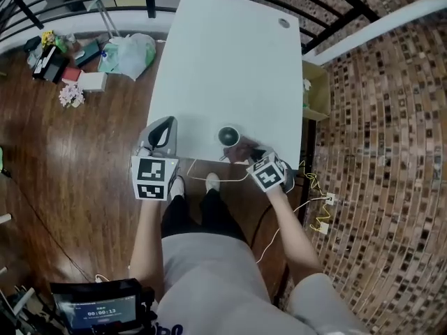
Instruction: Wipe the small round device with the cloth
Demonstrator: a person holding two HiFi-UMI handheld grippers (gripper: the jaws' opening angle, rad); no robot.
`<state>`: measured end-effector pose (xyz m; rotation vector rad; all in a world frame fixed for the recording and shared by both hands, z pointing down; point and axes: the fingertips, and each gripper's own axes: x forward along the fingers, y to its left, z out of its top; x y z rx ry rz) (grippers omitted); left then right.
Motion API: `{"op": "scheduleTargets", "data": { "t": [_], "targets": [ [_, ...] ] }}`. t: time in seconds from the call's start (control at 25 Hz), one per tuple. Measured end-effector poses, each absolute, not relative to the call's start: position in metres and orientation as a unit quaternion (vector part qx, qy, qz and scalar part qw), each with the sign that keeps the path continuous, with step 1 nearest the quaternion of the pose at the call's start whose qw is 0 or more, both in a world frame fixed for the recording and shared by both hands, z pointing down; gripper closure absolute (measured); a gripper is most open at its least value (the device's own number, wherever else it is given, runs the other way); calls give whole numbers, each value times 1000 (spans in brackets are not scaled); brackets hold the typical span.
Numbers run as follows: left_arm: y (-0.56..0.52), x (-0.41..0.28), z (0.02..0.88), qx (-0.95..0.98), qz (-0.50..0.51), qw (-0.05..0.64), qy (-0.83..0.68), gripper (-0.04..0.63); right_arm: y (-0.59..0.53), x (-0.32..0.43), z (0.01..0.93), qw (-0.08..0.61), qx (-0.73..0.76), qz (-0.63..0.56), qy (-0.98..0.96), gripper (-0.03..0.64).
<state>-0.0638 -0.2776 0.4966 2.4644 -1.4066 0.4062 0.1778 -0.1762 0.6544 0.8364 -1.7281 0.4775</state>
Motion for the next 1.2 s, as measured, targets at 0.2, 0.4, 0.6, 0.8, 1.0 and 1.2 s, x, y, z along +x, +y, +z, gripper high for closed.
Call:
{"op": "scheduleTargets", "data": {
  "t": [0.2, 0.4, 0.6, 0.8, 1.0, 1.2],
  "targets": [
    [-275, -64, 499, 847, 145, 141, -492, 580, -239, 204, 621, 386, 418, 346, -746, 581],
    [-270, -88, 503, 831, 137, 149, -518, 579, -311, 154, 582, 375, 354, 343, -785, 581],
    [-257, -102, 502, 819, 132, 150, -537, 579, -291, 67, 604, 546, 153, 330, -755, 581],
    [-257, -114, 495, 816, 124, 149, -544, 578, -239, 25, 609, 675, 45, 209, -707, 581],
    [-267, -108, 493, 825, 125, 148, -531, 580, -164, 47, 610, 718, 51, 158, -676, 581],
    [-273, -85, 485, 844, 128, 141, -501, 578, -143, 88, 645, 655, 150, 158, -723, 581]
  ]
}}
